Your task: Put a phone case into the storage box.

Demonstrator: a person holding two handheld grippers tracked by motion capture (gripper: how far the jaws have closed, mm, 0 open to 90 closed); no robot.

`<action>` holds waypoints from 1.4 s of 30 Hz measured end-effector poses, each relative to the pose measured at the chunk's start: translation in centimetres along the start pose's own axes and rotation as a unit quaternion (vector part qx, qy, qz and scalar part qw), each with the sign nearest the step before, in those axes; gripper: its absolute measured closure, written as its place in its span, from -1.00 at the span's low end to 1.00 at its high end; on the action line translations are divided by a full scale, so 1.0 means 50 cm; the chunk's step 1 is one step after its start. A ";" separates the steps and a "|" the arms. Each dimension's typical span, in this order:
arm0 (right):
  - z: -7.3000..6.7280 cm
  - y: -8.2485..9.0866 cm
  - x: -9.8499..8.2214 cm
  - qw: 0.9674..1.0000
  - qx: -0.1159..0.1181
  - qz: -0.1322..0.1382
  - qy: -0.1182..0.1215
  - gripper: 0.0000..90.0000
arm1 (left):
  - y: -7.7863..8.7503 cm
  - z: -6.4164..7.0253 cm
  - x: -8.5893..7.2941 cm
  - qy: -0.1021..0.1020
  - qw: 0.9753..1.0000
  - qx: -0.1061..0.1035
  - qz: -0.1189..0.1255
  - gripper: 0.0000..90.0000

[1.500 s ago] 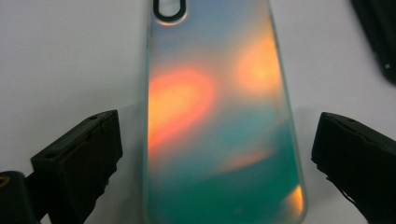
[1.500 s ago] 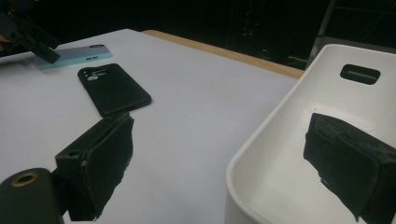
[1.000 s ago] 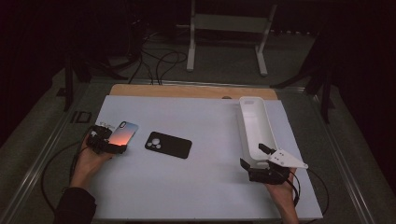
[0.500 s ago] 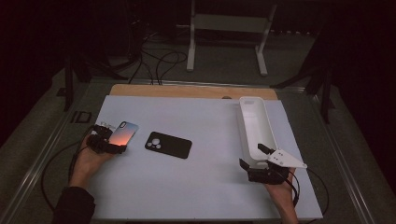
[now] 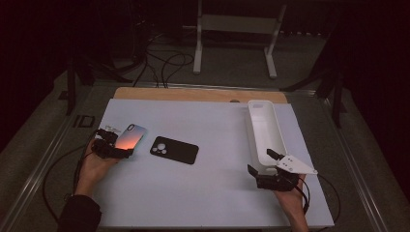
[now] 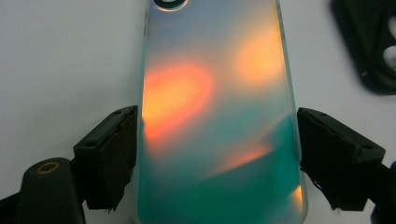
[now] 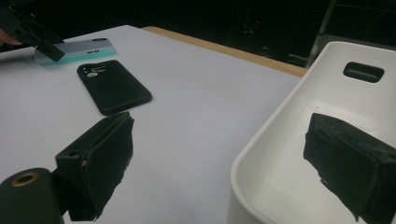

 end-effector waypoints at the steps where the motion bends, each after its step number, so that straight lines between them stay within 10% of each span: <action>1: 0.001 0.000 0.000 1.000 0.000 0.000 -0.001 -0.82 | 0.004 0.002 0.002 0.002 1.000 -0.004 0.004 -0.62; 22: 0.003 0.001 0.001 1.000 -0.002 0.000 -0.004 -0.82 | 0.072 0.105 0.033 -0.041 0.991 -0.019 0.125 -0.62; 42: 0.000 -0.002 -0.002 1.000 -0.001 -0.003 -0.004 -0.82 | 0.072 0.197 0.034 -0.102 0.981 -0.034 0.163 -0.62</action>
Point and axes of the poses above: each handheld gripper's, and its own axes: y roughly backward along the jaws, x roughly out of its top, z roughly to its right, the point moved 6 cm from there along -y, roughly forward along the jaws, and after that the axes turned 14 degrees about -x, right-handed, at the moved point
